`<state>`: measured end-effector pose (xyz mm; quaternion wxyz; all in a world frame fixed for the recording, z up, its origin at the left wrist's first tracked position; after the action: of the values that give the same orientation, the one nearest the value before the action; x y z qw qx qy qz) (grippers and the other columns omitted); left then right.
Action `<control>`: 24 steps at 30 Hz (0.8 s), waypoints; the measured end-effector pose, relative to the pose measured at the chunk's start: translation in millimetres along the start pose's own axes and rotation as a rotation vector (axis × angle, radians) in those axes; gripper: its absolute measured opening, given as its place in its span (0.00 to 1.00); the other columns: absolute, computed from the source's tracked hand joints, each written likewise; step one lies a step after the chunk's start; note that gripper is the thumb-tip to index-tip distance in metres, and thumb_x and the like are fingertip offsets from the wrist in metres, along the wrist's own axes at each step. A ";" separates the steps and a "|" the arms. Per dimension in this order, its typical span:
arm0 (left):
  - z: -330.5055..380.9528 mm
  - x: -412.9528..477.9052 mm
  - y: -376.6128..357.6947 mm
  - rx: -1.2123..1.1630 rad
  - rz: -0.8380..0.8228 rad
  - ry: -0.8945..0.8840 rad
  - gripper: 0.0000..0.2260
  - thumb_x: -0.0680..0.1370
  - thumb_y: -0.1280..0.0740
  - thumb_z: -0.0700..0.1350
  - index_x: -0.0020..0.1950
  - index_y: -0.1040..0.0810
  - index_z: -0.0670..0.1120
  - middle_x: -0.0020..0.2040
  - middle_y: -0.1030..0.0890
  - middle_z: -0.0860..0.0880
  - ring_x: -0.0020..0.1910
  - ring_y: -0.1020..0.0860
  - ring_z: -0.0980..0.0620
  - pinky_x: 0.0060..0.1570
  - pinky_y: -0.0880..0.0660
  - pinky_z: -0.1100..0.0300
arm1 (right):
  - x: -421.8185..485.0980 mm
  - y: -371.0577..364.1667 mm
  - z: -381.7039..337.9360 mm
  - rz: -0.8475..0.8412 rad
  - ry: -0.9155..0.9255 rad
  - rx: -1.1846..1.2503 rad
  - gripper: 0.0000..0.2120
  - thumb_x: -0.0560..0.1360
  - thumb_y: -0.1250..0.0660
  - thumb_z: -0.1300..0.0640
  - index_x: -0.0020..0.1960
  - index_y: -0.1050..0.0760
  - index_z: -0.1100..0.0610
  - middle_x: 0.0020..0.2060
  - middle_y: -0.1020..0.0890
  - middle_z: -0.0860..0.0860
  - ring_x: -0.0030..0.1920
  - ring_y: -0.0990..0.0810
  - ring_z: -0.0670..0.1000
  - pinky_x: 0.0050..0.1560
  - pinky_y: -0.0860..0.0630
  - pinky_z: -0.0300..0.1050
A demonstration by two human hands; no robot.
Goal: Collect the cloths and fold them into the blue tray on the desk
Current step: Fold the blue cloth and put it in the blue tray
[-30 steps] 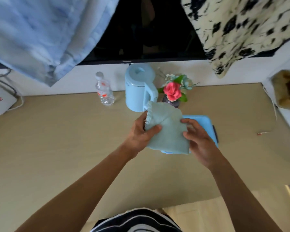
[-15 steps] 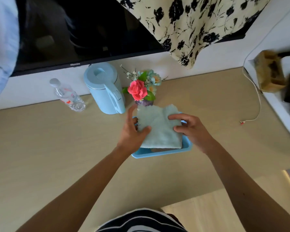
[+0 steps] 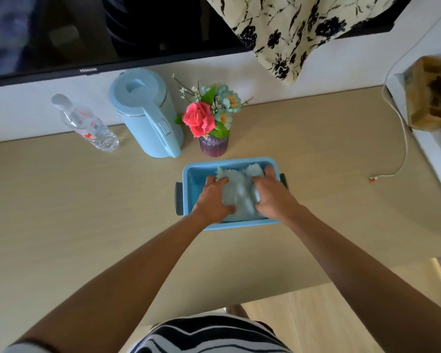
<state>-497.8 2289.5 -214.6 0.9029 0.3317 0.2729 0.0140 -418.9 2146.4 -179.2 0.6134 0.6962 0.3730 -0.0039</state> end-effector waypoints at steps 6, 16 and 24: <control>-7.7 4.6 -17.3 0.089 0.001 0.037 0.41 0.68 0.22 0.43 0.77 0.37 0.45 0.71 0.39 0.43 0.62 0.25 0.36 0.64 0.26 0.49 | 4.7 -17.7 -5.4 0.000 0.020 -0.248 0.19 0.72 0.29 0.67 0.62 0.25 0.63 0.71 0.41 0.60 0.63 0.27 0.59 0.63 0.26 0.52; 6.1 11.9 -6.2 0.628 0.188 -0.157 0.29 0.66 0.24 0.59 0.63 0.24 0.48 0.61 0.33 0.45 0.60 0.30 0.43 0.58 0.26 0.48 | 15.9 -19.0 -16.7 0.132 0.210 -0.689 0.10 0.70 0.30 0.57 0.51 0.19 0.53 0.57 0.30 0.53 0.60 0.32 0.56 0.58 0.35 0.48; 0.6 25.6 -17.3 0.744 0.005 -0.228 0.40 0.66 0.26 0.66 0.72 0.32 0.49 0.67 0.31 0.46 0.68 0.33 0.45 0.67 0.33 0.49 | 22.8 -21.2 -5.2 0.014 0.198 -0.674 0.23 0.73 0.30 0.58 0.68 0.27 0.59 0.67 0.31 0.58 0.68 0.30 0.57 0.71 0.37 0.50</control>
<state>-478.5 2280.9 -237.0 0.7455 0.6366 0.1562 -0.1207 -415.8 2161.9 -206.5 0.7696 0.4540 0.4060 0.1914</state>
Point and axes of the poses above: each hand's wrist, its own x-axis towards the middle knuckle, its own y-axis out of the back of the hand, z = x × y, the point moved 3 cm from there along x, towards the middle knuckle
